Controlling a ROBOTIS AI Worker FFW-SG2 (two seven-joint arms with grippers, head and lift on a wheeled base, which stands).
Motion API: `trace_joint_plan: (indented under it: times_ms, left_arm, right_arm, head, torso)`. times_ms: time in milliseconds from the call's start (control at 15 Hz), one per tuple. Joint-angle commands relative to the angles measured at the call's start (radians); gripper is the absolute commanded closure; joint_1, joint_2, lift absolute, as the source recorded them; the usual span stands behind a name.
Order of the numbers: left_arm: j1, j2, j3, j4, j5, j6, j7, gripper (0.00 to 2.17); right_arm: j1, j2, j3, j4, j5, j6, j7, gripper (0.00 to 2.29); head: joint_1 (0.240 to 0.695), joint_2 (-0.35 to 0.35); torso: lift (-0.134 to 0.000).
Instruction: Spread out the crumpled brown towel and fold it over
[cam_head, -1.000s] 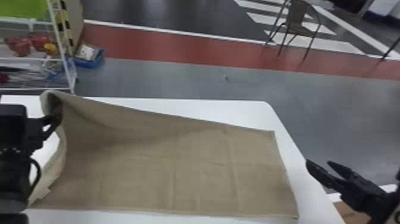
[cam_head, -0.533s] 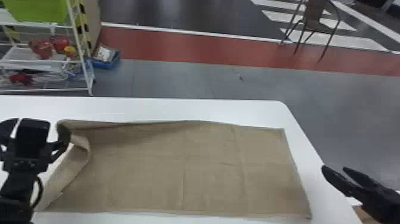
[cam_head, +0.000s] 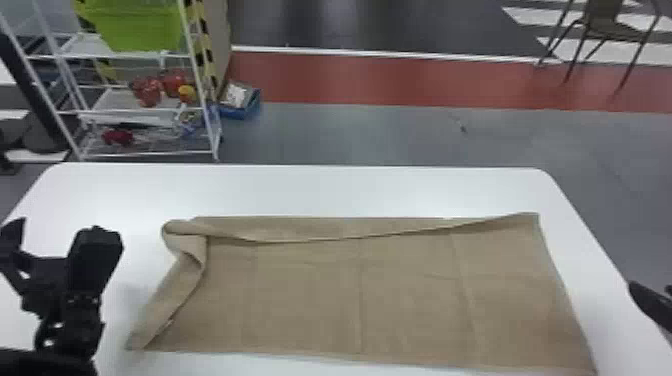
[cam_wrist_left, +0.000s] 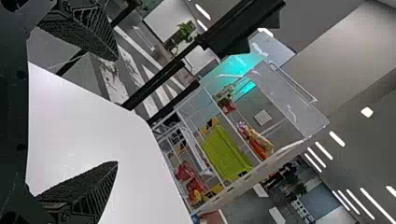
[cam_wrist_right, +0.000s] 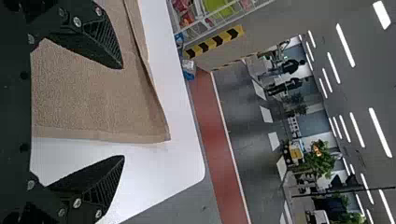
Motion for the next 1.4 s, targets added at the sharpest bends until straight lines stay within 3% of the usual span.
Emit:
trace_joint_plan:
  times_ms: [0, 67, 133, 333, 467, 600, 800, 1000, 1200, 1333]
  left_arm:
    - [0.117, -0.008, 0.050, -0.174, 0.193, 0.010, -0.145, 0.11]
    - [0.167, -0.008, 0.104, -0.251, 0.359, 0.010, -0.269, 0.10]
    - [0.198, -0.009, 0.138, -0.290, 0.472, 0.013, -0.349, 0.10]
    - [0.284, -0.014, 0.156, -0.376, 0.658, 0.016, -0.504, 0.11]
    - [0.325, -0.017, 0.142, -0.405, 0.735, 0.028, -0.581, 0.32]
    - [0.365, -0.017, 0.105, -0.445, 0.736, 0.065, -0.605, 0.36]
    - [0.417, -0.017, 0.093, -0.520, 0.650, 0.145, -0.593, 0.42]
    - [0.488, -0.017, 0.125, -0.645, 0.623, 0.326, -0.578, 0.41]
    - [0.508, -0.017, 0.102, -0.683, 0.506, 0.507, -0.524, 0.41]
    - [0.517, -0.015, 0.104, -0.682, 0.500, 0.535, -0.524, 0.41]
  right_arm:
    - [0.002, 0.001, -0.002, 0.001, -0.001, 0.006, 0.008, 0.32]
    - [0.002, 0.001, -0.002, 0.001, 0.002, 0.006, 0.013, 0.32]
    - [0.009, 0.001, -0.002, -0.001, 0.008, 0.003, 0.015, 0.32]
    - [0.033, 0.005, 0.012, 0.001, 0.017, -0.006, 0.019, 0.47]
    - [0.048, 0.015, 0.026, 0.004, 0.018, -0.025, 0.018, 0.47]
    - [0.065, 0.022, 0.033, 0.004, 0.020, -0.043, 0.021, 0.47]
    - [0.084, 0.018, 0.033, 0.004, 0.026, -0.052, 0.047, 0.47]
    - [0.101, 0.012, 0.030, 0.010, 0.043, -0.055, 0.047, 0.47]
    - [0.117, 0.010, 0.035, 0.024, 0.075, -0.092, 0.047, 0.47]
    - [0.130, -0.007, 0.030, 0.036, 0.072, -0.095, 0.047, 0.47]
  head:
    - [0.695, -0.077]
    - [0.695, -0.085]
    - [0.695, -0.098]
    - [0.695, -0.148]
    - [0.695, -0.179]
    - [0.695, -0.212]
    - [0.695, -0.270]
    - [0.695, -0.280]
    - [0.695, -0.282]
    - [0.695, -0.277]
  torso:
    - [-0.123]
    - [-0.123]
    - [-0.123]
    - [-0.123]
    - [-0.123]
    - [-0.123]
    - [-0.123]
    - [-0.123]
    - [-0.123]
    - [-0.123]
